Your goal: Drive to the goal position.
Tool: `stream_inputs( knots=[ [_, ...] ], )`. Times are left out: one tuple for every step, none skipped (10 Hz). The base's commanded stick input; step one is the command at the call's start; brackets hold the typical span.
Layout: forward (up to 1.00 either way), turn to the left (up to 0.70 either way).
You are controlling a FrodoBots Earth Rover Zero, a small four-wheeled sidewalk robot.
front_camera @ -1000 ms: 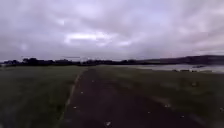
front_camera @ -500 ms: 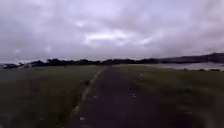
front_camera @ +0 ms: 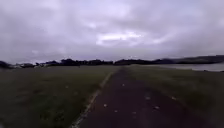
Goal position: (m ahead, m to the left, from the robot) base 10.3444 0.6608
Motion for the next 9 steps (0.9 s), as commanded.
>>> stream_inputs(
  knots=[
    [0.85,0.00],
    [0.85,-0.10],
    [0.85,-0.26],
    [0.85,-0.34],
    [0.85,-0.34],
    [0.85,-0.30],
    [0.85,-0.14],
    [0.85,0.00],
    [0.85,0.00]
  ],
)
